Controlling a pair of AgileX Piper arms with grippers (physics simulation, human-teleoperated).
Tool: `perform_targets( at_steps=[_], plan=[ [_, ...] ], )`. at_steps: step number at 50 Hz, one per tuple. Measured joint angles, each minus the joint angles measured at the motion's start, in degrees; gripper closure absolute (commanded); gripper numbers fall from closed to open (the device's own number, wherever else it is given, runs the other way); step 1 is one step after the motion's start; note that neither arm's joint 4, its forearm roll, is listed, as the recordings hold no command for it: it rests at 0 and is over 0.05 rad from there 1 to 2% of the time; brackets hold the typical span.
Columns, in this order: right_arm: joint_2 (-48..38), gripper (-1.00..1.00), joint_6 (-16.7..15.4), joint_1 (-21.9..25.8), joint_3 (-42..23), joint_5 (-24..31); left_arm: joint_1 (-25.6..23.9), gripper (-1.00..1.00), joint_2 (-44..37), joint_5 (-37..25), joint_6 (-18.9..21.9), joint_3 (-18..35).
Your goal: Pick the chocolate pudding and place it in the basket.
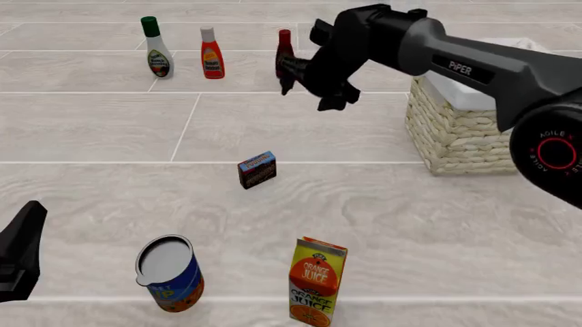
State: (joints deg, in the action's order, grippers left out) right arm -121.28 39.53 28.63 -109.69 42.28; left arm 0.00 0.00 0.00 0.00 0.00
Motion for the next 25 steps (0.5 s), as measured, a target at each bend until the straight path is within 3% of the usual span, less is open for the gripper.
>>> perform_targets(
  at_steps=[25],
  plan=[
    [-4.53,-1.0,13.16,0.93,-2.7,1.74,0.0,-1.0,0.0,0.0,0.0,0.0]
  ],
)
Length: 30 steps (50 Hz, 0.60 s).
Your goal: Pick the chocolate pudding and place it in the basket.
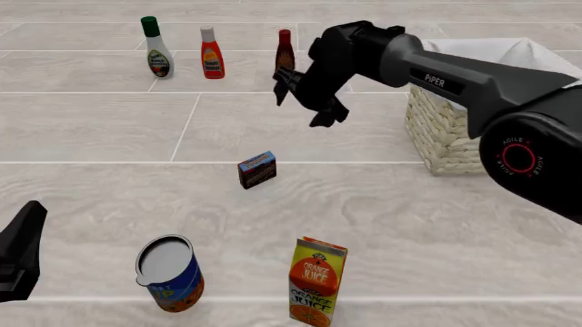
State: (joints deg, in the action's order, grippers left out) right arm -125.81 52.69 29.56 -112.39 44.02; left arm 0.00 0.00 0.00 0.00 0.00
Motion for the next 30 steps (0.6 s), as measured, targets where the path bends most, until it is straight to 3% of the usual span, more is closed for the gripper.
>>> perform_targets(
  at_steps=[30],
  plan=[
    [-7.71,-1.0,8.03,2.07,-4.93,0.49,0.0,-1.0,0.0,0.0,0.0,0.0]
  ],
)
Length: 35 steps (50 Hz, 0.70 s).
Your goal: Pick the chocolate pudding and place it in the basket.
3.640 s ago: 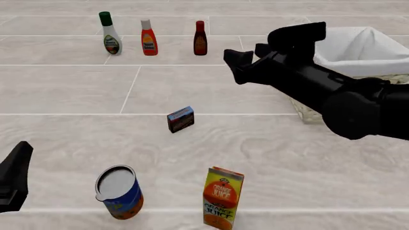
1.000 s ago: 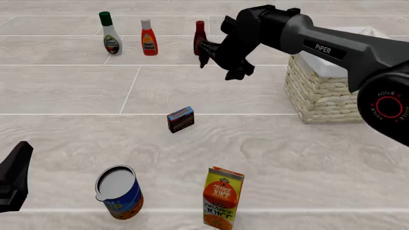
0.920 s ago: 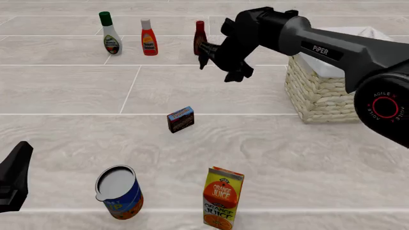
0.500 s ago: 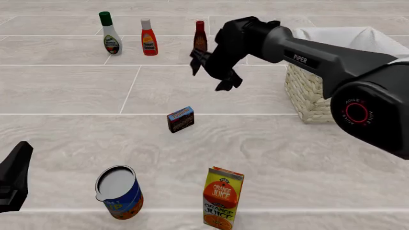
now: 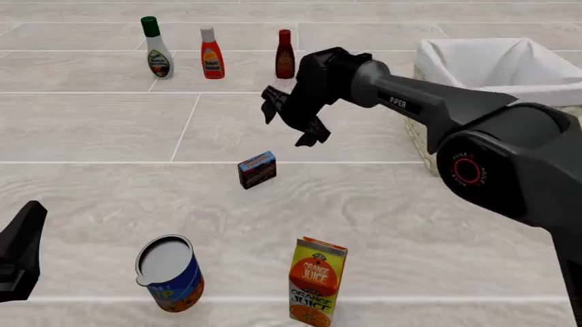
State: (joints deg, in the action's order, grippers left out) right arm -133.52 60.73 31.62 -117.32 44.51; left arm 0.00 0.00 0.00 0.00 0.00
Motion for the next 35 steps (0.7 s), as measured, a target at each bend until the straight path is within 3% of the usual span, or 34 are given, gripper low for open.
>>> perform_targets(
  at_steps=[35],
  plan=[
    [-2.63,-1.0,5.14,3.94,3.37,-4.13,0.0,-1.0,0.0,0.0,0.0,0.0]
  ],
)
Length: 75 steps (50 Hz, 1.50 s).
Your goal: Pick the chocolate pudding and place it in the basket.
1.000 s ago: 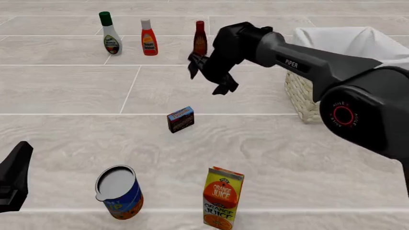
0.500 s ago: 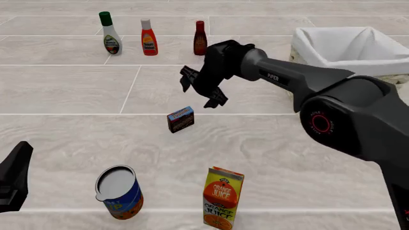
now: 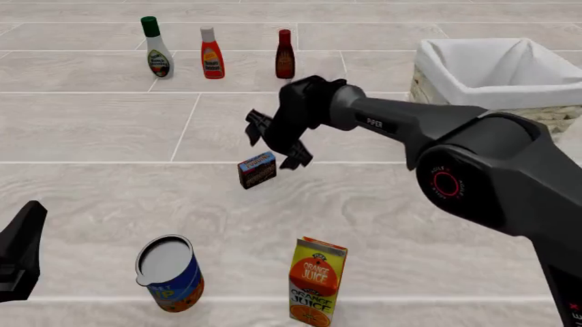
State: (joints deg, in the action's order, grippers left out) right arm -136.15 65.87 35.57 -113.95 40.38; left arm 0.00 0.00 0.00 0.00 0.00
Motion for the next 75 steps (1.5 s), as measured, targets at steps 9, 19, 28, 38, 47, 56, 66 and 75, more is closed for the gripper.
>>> perform_targets(
  at_steps=[9,19,28,38,47,56,66,75],
  plan=[
    [0.27,-1.0,1.23,0.98,2.32,-1.61,0.0,-1.0,0.0,0.0,0.0,0.0],
    [0.41,-1.0,2.32,1.64,4.29,-3.04,0.0,-1.0,0.0,0.0,0.0,0.0],
    [1.06,1.0,2.36,1.68,5.29,-4.26,0.0,-1.0,0.0,0.0,0.0,0.0],
    [2.79,1.0,-1.73,-0.03,5.64,-3.25,0.0,-1.0,0.0,0.0,0.0,0.0],
    [4.25,1.0,-5.38,-4.31,7.47,-2.3,0.0,-1.0,0.0,0.0,0.0,0.0],
    [6.37,1.0,-9.9,-8.89,9.76,-2.39,0.0,-1.0,0.0,0.0,0.0,0.0],
    [8.84,1.0,-13.46,-11.68,11.5,-3.05,0.0,-1.0,0.0,0.0,0.0,0.0],
    [11.58,1.0,-16.29,-13.64,12.66,-3.88,0.0,-1.0,0.0,0.0,0.0,0.0]
  ],
)
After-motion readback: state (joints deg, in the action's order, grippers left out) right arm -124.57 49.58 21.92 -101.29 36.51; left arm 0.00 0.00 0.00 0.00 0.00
